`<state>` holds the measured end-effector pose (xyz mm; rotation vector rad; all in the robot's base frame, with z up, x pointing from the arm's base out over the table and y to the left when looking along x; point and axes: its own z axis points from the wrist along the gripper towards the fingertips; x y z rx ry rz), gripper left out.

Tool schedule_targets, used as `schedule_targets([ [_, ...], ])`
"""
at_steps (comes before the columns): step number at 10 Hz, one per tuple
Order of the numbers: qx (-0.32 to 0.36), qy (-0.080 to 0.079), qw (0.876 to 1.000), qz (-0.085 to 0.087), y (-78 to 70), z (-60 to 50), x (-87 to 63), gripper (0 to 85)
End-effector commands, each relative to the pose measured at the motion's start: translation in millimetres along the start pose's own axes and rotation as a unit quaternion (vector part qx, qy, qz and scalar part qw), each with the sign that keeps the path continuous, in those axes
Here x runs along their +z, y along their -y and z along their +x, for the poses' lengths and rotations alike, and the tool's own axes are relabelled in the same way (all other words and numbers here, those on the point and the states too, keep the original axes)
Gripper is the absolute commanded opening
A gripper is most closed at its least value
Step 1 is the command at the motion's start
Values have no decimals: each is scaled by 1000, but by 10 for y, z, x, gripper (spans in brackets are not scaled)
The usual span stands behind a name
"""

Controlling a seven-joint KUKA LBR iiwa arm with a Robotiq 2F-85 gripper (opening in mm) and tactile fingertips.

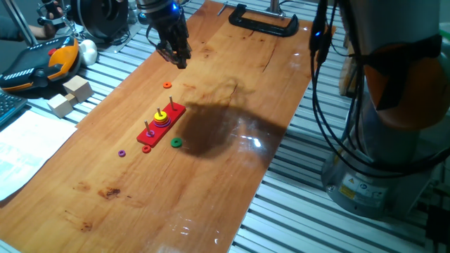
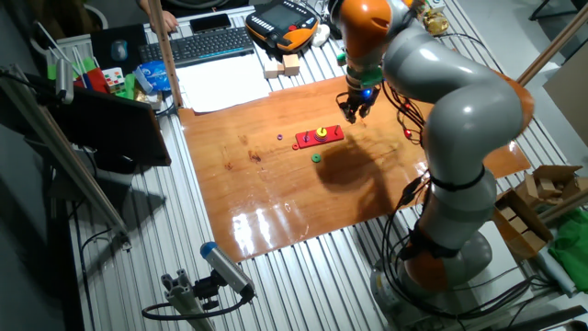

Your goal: Take out one Hanoi block and throw it aside

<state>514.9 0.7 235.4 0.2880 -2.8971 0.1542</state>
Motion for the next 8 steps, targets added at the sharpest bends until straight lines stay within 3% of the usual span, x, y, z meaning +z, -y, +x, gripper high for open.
schedule_targets([
  [1,0,0,1000,0,0,0,-5,10],
  [8,-7,0,1000,-1,2,2,-4,10],
])
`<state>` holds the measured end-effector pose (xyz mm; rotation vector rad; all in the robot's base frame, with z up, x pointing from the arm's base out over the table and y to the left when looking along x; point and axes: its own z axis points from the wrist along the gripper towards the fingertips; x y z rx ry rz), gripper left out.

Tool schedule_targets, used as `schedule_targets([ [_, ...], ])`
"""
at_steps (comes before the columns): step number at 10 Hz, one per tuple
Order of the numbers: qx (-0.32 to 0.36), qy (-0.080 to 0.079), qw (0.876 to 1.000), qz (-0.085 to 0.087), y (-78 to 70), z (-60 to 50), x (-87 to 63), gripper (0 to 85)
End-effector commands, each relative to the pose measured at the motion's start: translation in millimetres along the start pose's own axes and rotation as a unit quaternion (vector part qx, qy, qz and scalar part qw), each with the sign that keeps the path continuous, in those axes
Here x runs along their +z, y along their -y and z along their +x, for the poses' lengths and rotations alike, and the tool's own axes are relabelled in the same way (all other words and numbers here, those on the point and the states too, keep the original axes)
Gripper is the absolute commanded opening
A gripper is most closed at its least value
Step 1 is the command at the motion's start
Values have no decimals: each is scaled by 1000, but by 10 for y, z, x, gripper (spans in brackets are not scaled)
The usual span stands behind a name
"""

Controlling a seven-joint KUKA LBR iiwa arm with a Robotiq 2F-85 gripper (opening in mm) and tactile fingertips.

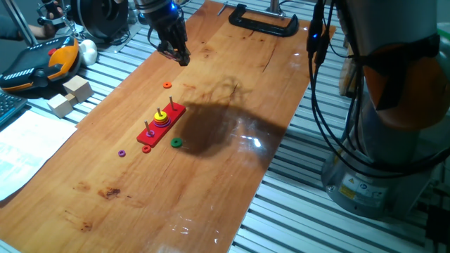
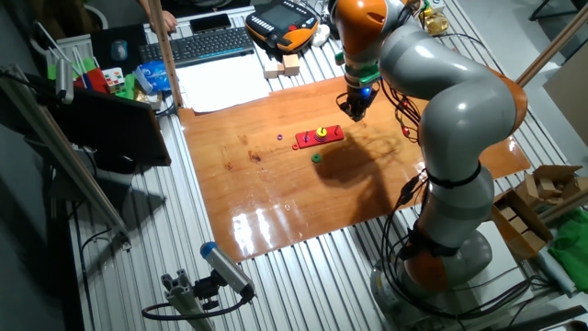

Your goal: Take out one Hanoi block and throw it aside

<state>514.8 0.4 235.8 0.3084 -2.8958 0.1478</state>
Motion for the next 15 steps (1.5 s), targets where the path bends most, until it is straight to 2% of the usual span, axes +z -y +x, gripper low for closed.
schedule_targets([
  [1,0,1,1000,-1,0,1,0,10],
  [8,-11,2,1000,-2,-1,0,-1,10],
  [10,-26,6,1000,-8,-1,0,-1,7],
  [11,-8,24,1000,-8,-1,0,-1,7],
  [12,10,55,998,-9,-1,0,-1,7],
  [13,16,46,999,-7,-1,0,-1,7],
  [15,23,46,999,-10,-1,0,-1,7],
])
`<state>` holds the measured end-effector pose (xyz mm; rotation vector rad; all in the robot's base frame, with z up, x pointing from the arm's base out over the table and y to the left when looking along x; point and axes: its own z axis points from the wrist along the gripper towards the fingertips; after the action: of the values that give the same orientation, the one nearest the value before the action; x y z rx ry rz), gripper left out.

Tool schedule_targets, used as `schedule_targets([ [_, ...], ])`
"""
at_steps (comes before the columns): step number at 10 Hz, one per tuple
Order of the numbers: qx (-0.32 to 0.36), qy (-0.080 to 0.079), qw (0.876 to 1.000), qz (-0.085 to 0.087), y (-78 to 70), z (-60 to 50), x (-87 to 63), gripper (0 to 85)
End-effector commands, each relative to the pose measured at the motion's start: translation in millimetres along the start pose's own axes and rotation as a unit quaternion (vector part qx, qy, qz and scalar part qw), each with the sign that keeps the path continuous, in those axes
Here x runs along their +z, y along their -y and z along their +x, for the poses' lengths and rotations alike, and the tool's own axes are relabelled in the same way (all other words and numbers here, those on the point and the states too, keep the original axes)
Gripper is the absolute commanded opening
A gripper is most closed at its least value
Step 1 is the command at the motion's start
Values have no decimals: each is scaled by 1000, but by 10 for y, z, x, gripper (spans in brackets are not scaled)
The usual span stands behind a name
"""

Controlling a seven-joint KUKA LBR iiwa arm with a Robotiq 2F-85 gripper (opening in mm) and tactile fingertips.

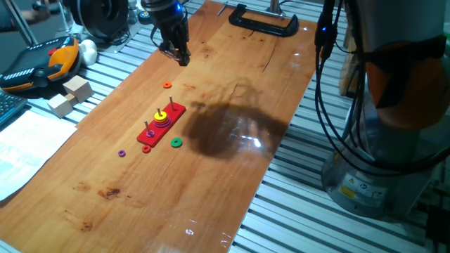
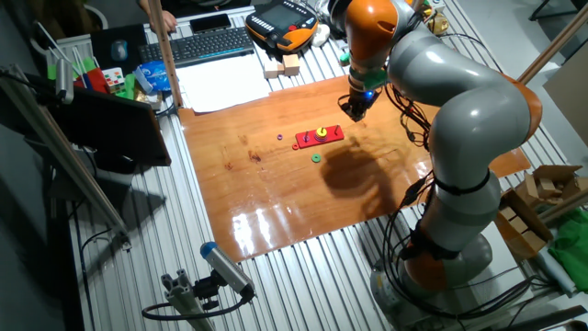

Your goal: Take out one Hanoi block and throw it aside

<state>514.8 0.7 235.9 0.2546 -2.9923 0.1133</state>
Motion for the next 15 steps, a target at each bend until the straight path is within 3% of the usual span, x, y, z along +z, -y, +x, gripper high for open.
schedule_targets([
  [1,-6,-3,1000,-4,2,0,0,7],
  [2,-13,-7,1000,-15,2,0,0,7],
  [4,-24,1,999,-34,2,0,0,7],
  [7,-26,6,999,-19,2,0,0,7],
  [9,-22,-10,1000,-19,-67,-117,29,13],
  [11,-13,-12,1000,-6,-128,-253,110,180],
  [13,-3,-3,1000,-15,-134,-414,202,430],
  [15,3,3,1000,-15,-195,-590,349,547],
])
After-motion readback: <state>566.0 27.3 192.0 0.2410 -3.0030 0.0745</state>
